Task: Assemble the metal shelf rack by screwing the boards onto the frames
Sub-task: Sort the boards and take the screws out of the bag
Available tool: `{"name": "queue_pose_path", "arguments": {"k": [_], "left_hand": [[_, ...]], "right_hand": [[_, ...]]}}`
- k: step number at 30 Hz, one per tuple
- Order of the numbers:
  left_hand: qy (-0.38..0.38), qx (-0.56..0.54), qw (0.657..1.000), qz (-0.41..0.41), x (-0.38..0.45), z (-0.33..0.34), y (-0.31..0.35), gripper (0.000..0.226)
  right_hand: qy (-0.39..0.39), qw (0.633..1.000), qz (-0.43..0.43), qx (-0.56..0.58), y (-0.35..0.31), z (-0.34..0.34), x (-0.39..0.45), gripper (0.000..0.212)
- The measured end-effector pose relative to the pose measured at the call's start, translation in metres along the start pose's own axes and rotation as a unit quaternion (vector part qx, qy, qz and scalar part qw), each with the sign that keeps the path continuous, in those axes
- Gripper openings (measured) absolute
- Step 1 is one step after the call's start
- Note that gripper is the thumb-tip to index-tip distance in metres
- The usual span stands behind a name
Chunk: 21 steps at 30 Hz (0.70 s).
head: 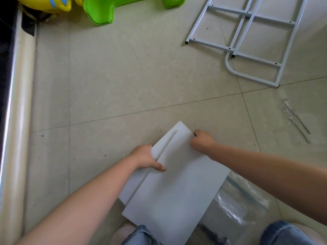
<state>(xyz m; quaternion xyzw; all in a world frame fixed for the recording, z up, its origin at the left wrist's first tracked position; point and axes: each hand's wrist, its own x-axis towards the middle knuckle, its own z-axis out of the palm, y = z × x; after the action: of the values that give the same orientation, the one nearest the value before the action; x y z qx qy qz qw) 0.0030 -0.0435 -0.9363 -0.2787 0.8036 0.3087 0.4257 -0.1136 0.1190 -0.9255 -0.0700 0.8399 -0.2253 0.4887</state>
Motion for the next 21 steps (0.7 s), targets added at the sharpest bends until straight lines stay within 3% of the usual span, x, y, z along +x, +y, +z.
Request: {"name": "queue_pose_path", "arguments": {"k": [4, 9, 13, 18, 21], "left_hand": [[0.001, -0.002, 1.000, 0.001, 0.002, -0.005, 0.009, 0.067], [-0.025, -0.009, 1.000, 0.002, 0.000, -0.007, 0.013, 0.051], [-0.052, -0.038, 0.998, 0.008, -0.002, -0.006, 0.007, 0.043], [-0.076, -0.051, 0.995, 0.035, -0.009, -0.008, 0.003, 0.047], [-0.077, -0.104, 0.991, 0.037, -0.015, -0.007, 0.000, 0.049]], "right_hand": [[0.022, 0.999, 0.003, 0.049, 0.001, -0.001, -0.003, 0.021], [0.027, 0.997, 0.005, 0.071, 0.007, -0.001, -0.004, 0.024], [0.011, 0.998, -0.004, 0.067, 0.000, -0.003, -0.006, 0.014], [-0.006, 0.993, -0.047, 0.109, -0.009, -0.005, -0.006, 0.031], [-0.059, 0.988, -0.056, 0.130, -0.003, -0.017, -0.005, 0.028]]}}
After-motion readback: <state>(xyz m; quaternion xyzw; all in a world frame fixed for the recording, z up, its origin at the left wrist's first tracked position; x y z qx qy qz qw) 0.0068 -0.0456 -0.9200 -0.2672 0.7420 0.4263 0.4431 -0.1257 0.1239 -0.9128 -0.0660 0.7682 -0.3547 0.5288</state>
